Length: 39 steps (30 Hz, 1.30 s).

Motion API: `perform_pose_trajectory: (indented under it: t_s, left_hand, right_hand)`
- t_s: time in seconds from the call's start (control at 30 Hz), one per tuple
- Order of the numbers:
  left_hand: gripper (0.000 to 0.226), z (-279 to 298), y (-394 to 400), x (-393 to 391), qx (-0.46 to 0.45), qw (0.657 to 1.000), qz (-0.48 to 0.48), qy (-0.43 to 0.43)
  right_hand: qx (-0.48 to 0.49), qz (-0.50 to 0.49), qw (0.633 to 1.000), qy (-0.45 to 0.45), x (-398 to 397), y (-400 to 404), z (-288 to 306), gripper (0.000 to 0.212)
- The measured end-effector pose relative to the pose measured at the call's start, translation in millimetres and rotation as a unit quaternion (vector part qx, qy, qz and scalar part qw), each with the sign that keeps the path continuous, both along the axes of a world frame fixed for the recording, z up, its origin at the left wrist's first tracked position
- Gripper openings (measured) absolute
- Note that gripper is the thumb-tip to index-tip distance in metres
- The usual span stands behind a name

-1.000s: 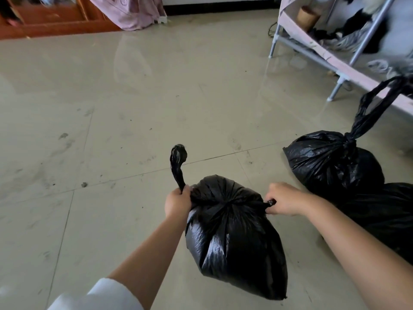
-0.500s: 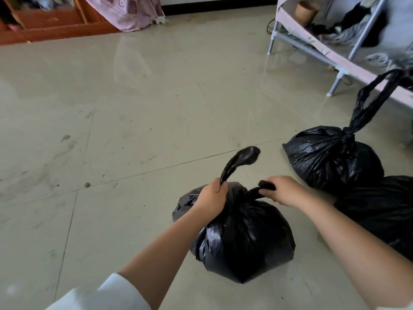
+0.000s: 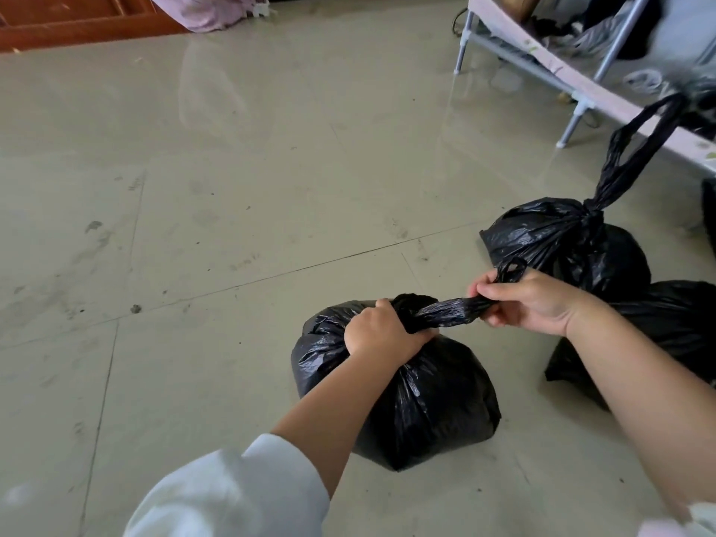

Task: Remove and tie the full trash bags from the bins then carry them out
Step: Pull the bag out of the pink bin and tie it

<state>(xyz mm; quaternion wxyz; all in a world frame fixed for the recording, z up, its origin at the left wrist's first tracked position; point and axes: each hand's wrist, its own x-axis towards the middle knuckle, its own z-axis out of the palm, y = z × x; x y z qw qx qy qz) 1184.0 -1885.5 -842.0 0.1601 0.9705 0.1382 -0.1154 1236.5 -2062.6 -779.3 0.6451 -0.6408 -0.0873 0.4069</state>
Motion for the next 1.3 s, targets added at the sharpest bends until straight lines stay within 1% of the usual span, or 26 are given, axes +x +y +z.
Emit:
perform_pose_trajectory:
  t_s: [0.07,0.1,0.17,0.2,0.23,0.3,0.33,0.37,0.4,0.43,0.47,0.5,0.53,0.6,0.63,0.67,0.7,0.8,0.9,0.93,0.97,1.03,1.1,1.2,1.27,1.3]
  left_hand:
    - [0.062,-3.7,1.4,0.0,0.010,1.000,-0.023,0.003]
    - [0.052,-5.0,4.5,-0.7,-0.003,1.000,-0.025,0.003]
    - [0.040,-5.5,13.5,-2.6,-0.060,0.998,-0.012,0.002]
    - [0.039,-4.5,18.4,-3.3,-0.101,0.995,0.003,0.003]
    - [0.037,-3.4,23.9,-3.3,-0.150,0.988,0.022,0.005]
    - [0.032,-0.3,33.4,-1.9,-0.260,0.963,0.065,0.005]
    - [0.027,1.4,37.1,-1.0,-0.312,0.947,0.082,0.003]
    - [0.020,3.4,39.8,0.0,-0.349,0.932,0.095,0.002]
    - [0.019,5.3,41.3,0.6,-0.368,0.924,0.102,0.001]
    - [0.026,6.8,42.1,0.8,-0.376,0.921,0.103,0.002]
    - [0.034,7.9,41.9,0.6,-0.379,0.920,0.098,0.007]
    - [0.041,8.6,40.9,0.2,-0.376,0.922,0.088,0.017]
    - [0.047,9.3,39.5,-0.4,-0.367,0.927,0.075,0.027]
    - [0.054,10.6,38.7,-0.6,-0.354,0.933,0.057,0.037]
    - [0.052,11.5,39.4,0.2,-0.361,0.930,0.060,0.036]
    - [0.047,11.8,40.6,1.4,-0.383,0.920,0.071,0.032]
    - [0.039,11.8,42.0,2.2,-0.421,0.903,0.087,0.029]
    - [0.020,12.0,46.1,-0.8,-0.536,0.833,0.126,0.053]
    - [0.021,12.4,48.8,-1.7,-0.612,0.768,0.156,0.108]
    - [0.022,14.1,50.2,-0.8,-0.627,0.753,0.162,0.120]
    - [0.023,15.4,52.1,0.3,-0.636,0.744,0.165,0.124]
    - [0.024,16.6,55.8,2.1,-0.653,0.726,0.183,0.114]
    - [0.024,16.4,58.6,2.5,-0.664,0.708,0.218,0.096]
    - [0.026,12.4,59.5,2.0,-0.667,0.691,0.266,0.081]
    - [0.035,9.4,59.7,2.1,-0.671,0.684,0.273,0.086]
    - [0.039,8.3,59.9,1.7,-0.670,0.688,0.265,0.088]
  right_hand:
    - [0.017,-0.014,1.000,0.021,0.4,-6.6,-5.5,0.037]
    - [0.025,-0.039,0.998,0.033,1.3,-10.7,-8.3,0.036]
    - [0.023,-0.097,0.995,0.030,4.7,-17.6,-15.3,0.006]
    - [-0.023,-0.124,0.992,0.012,5.3,-20.2,-19.2,0.012]
    - [-0.094,-0.127,0.987,-0.021,4.7,-21.4,-23.9,0.018]
    - [-0.207,-0.123,0.964,-0.111,1.8,-18.7,-31.4,0.021]
    - [-0.242,-0.100,0.953,-0.153,0.2,-14.3,-33.4,0.033]
    - [-0.272,-0.061,0.939,-0.201,-1.4,-8.2,-34.3,0.051]
    - [-0.296,-0.015,0.924,-0.243,-2.8,-0.8,-35.0,0.067]
    - [-0.316,0.029,0.905,-0.283,-4.3,8.5,-34.5,0.077]
    - [-0.330,0.061,0.888,-0.315,-4.9,17.7,-35.2,0.082]
    - [-0.336,0.078,0.875,-0.340,-5.7,26.1,-35.0,0.081]
    - [-0.343,0.079,0.869,-0.349,-5.5,33.5,-35.0,0.072]
    - [-0.349,0.063,0.874,-0.332,-4.4,43.5,-30.5,0.037]
    - [-0.347,0.058,0.883,-0.311,-3.9,45.2,-26.4,0.027]
    - [-0.341,0.057,0.895,-0.282,-3.4,44.8,-21.2,0.030]
    - [-0.336,0.058,0.905,-0.255,-2.8,43.0,-15.8,0.033]
    - [-0.314,0.046,0.926,-0.202,0.5,36.5,0.2,0.035]
    - [-0.270,0.033,0.952,-0.140,2.1,32.6,21.1,0.033]
    - [-0.255,0.035,0.959,-0.120,2.0,32.0,25.2,0.034]
    - [-0.238,0.042,0.965,-0.102,0.2,32.3,28.4,0.033]
    - [-0.204,0.090,0.971,-0.086,-7.1,34.3,28.1,0.027]
    - [-0.187,0.146,0.969,-0.074,-17.8,38.0,17.2,0.027]
    - [-0.164,0.189,0.968,-0.017,-28.8,38.7,-3.5,0.027]
    - [-0.147,0.214,0.965,0.020,-31.4,36.5,-11.7,0.025]
    - [-0.141,0.227,0.963,0.033,-31.8,35.2,-13.8,0.026]
